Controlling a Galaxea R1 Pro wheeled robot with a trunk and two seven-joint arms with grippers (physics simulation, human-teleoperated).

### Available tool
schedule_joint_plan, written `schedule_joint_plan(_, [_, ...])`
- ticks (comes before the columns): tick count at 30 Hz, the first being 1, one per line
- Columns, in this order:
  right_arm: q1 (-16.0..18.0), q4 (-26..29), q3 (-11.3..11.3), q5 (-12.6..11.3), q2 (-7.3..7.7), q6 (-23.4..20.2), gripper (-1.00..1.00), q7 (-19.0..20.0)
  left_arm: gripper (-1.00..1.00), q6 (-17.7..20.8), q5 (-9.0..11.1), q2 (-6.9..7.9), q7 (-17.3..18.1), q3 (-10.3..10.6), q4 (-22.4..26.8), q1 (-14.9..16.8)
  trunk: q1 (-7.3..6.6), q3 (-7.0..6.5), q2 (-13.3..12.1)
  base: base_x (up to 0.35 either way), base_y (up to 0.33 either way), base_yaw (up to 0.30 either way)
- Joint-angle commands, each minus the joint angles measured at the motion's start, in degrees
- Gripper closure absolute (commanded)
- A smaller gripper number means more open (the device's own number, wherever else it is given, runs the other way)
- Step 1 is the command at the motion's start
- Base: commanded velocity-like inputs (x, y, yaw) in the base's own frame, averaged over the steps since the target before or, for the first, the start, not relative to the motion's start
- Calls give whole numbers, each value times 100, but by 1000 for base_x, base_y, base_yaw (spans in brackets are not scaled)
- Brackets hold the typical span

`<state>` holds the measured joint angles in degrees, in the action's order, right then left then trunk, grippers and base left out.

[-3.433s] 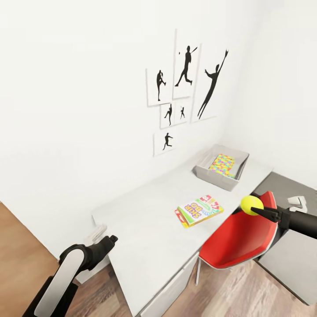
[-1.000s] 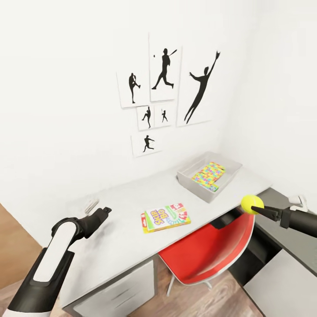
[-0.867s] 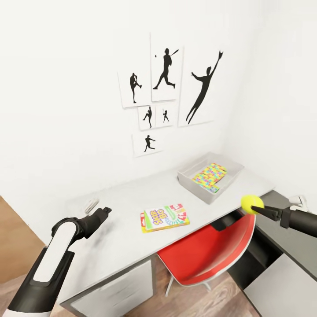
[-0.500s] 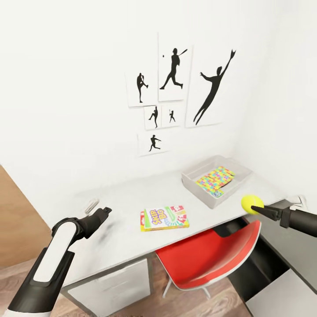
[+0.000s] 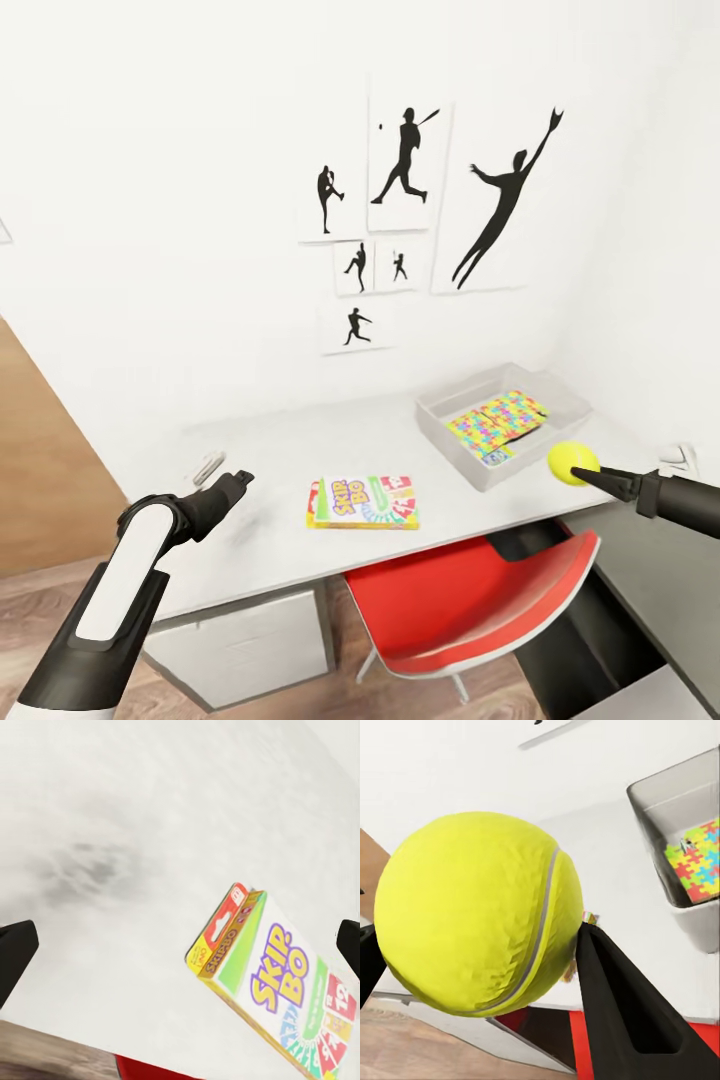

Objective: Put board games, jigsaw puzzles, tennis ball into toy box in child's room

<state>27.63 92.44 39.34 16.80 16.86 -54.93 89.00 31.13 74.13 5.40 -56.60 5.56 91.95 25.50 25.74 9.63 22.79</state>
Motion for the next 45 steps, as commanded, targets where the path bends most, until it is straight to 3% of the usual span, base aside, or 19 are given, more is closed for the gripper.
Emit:
schedule_joint_plan(1, [9, 5, 7, 60, 0, -95, 100, 65, -100, 15, 31, 4, -45, 6, 7, 8, 5, 13, 13, 103, -314, 69])
schedule_joint_plan(21, [14, 5, 12, 60, -4, -84, 100, 52, -100, 16, 38, 1, -34, 3, 7, 1, 5, 4, 13, 123, -293, 16])
schedule_joint_plan(33, [15, 2, 12, 60, -20, -97, 100, 17, -100, 2, 40, -5, -1, -19, 7, -5, 5, -1, 13, 31, -57, 0])
schedule_joint_plan(45, [29, 2, 13, 60, -10, -143, 100, -333, -100, -31, 39, -7, -19, -8, 7, -10, 5, -1, 13, 8, -8, 0])
